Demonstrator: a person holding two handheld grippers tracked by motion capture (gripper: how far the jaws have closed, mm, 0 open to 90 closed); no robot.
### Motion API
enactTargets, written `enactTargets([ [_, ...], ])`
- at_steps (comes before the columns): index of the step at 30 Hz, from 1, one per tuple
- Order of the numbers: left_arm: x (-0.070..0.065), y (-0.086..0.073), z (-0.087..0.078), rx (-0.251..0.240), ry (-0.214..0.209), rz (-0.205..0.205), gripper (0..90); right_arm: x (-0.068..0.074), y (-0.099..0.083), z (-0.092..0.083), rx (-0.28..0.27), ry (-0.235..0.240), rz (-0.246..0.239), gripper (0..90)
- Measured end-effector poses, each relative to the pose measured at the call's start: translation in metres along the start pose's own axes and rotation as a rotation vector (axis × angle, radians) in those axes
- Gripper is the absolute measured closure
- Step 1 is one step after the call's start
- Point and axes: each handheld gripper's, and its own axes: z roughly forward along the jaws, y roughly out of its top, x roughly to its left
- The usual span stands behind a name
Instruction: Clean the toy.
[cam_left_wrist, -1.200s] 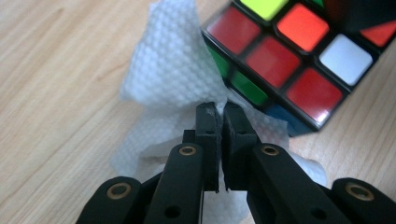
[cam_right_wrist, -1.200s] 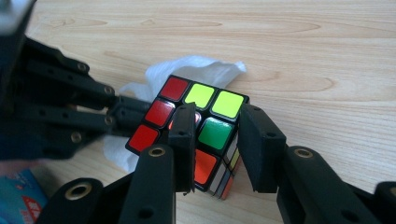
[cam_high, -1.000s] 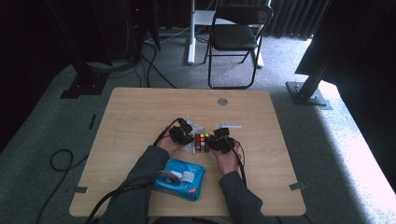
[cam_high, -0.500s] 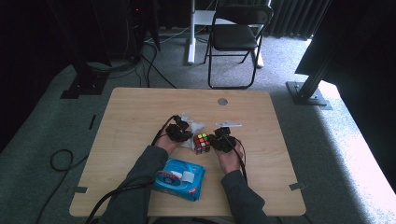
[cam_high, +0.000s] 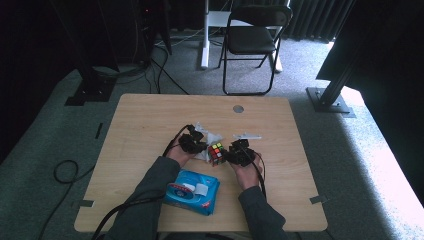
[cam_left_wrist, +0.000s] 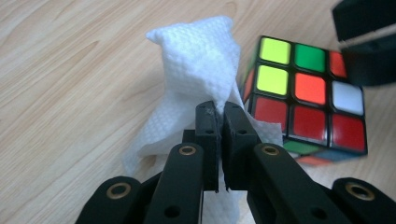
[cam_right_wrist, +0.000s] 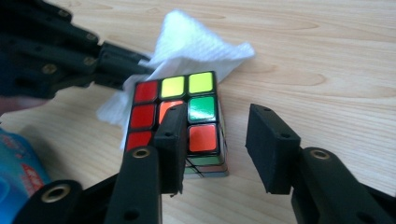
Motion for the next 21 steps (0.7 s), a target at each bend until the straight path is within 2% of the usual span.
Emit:
enactTargets([
  [18, -0.016, 0.001, -0.002, -0.008, -0.08, 0.078, 86.3, -0.007, 0.006, 0.005, -0.02, -0.059, 0.046, 62.7],
  [21, -0.016, 0.0, -0.002, -0.011, -0.088, 0.073, 86.3, -0.008, 0.007, 0.006, -0.018, -0.06, 0.037, 62.8],
])
